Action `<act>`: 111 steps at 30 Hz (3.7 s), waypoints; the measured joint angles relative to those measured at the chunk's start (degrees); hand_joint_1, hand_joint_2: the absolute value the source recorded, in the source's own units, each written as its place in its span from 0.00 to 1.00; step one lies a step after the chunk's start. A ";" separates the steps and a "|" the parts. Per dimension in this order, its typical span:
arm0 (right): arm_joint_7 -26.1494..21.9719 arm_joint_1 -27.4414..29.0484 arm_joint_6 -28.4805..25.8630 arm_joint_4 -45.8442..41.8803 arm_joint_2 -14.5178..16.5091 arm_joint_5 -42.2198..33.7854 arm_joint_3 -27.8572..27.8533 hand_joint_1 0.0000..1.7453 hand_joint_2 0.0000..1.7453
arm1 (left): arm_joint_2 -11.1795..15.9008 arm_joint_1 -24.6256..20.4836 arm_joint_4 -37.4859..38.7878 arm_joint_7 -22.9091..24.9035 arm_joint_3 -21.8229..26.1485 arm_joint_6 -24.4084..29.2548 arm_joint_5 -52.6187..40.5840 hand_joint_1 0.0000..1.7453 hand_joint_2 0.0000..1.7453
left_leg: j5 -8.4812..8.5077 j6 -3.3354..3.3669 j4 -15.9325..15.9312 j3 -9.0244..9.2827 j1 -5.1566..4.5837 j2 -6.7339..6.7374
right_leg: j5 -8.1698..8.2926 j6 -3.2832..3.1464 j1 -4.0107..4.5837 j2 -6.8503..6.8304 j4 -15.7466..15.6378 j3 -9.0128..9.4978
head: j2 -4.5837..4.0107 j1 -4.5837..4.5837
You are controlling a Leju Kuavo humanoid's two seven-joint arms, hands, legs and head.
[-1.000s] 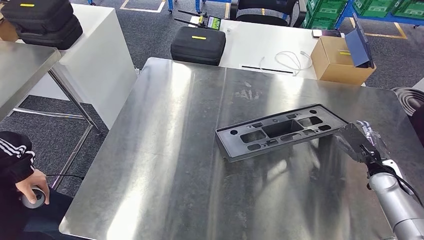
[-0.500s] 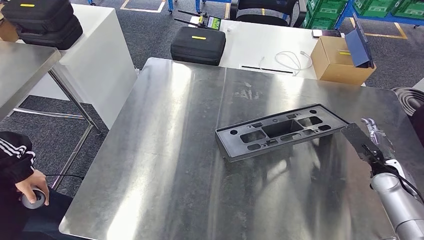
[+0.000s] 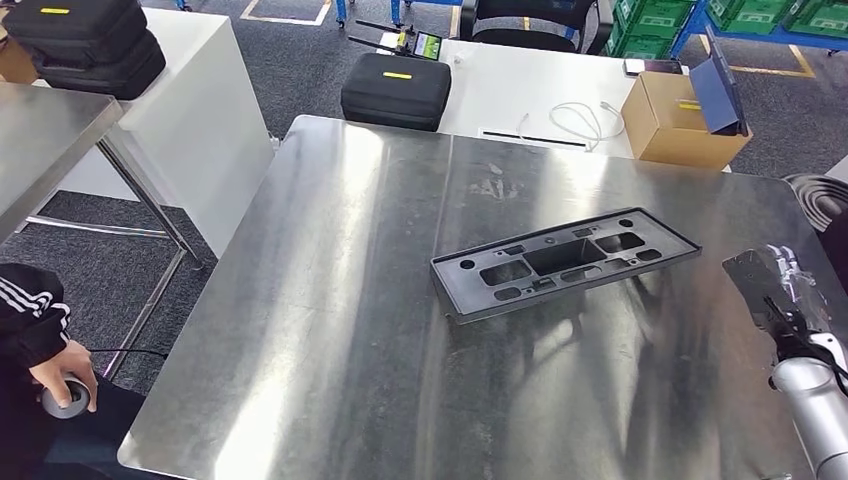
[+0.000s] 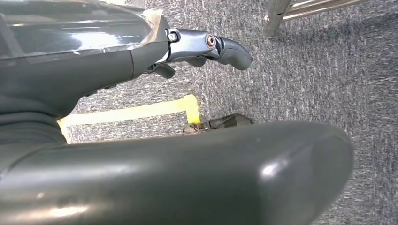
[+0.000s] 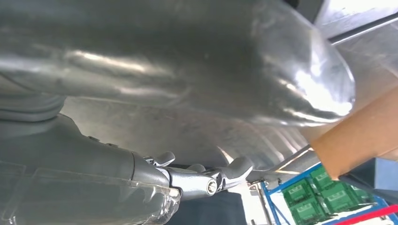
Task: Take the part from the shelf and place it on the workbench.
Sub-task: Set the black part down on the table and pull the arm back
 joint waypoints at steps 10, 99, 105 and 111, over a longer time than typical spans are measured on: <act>-0.70 1.07 -0.59 0.45 -0.70 0.52 -1.91 0.00 0.00 | 0.27 -0.11 -0.02 0.16 -0.02 0.00 0.49 0.00 0.00 | 0.72 1.80 -1.28 0.63 -0.13 0.25 | -2.02 0.47 -0.81 0.00 3.65 -1.90 | 0.00 0.16; -5.85 -0.78 -2.92 -1.96 -4.80 -3.59 -11.03 0.00 1.00 | -0.22 -0.01 0.13 -1.14 -1.12 1.18 4.70 0.00 0.00 | -2.48 0.27 -1.91 5.31 -0.43 0.36 | 1.34 -0.67 -0.01 -0.49 0.49 -0.86 | 0.00 0.13; -5.89 1.17 -3.56 -3.98 -6.18 -4.14 -13.35 0.00 1.00 | -0.36 0.01 0.21 -1.17 -1.40 1.14 4.80 0.00 0.00 | 0.02 2.07 -2.86 3.27 -0.59 0.67 | -6.84 -1.11 -0.31 -0.22 14.82 -6.36 | 0.00 0.65; -5.72 5.52 -5.50 -6.31 -7.62 -6.90 -17.74 0.00 1.00 | -0.51 0.01 0.25 -1.05 -1.66 1.05 4.67 0.00 0.00 | 1.35 0.78 -1.64 0.70 -0.33 0.43 | -3.30 1.74 -0.92 -0.13 1.12 3.68 | 0.00 0.75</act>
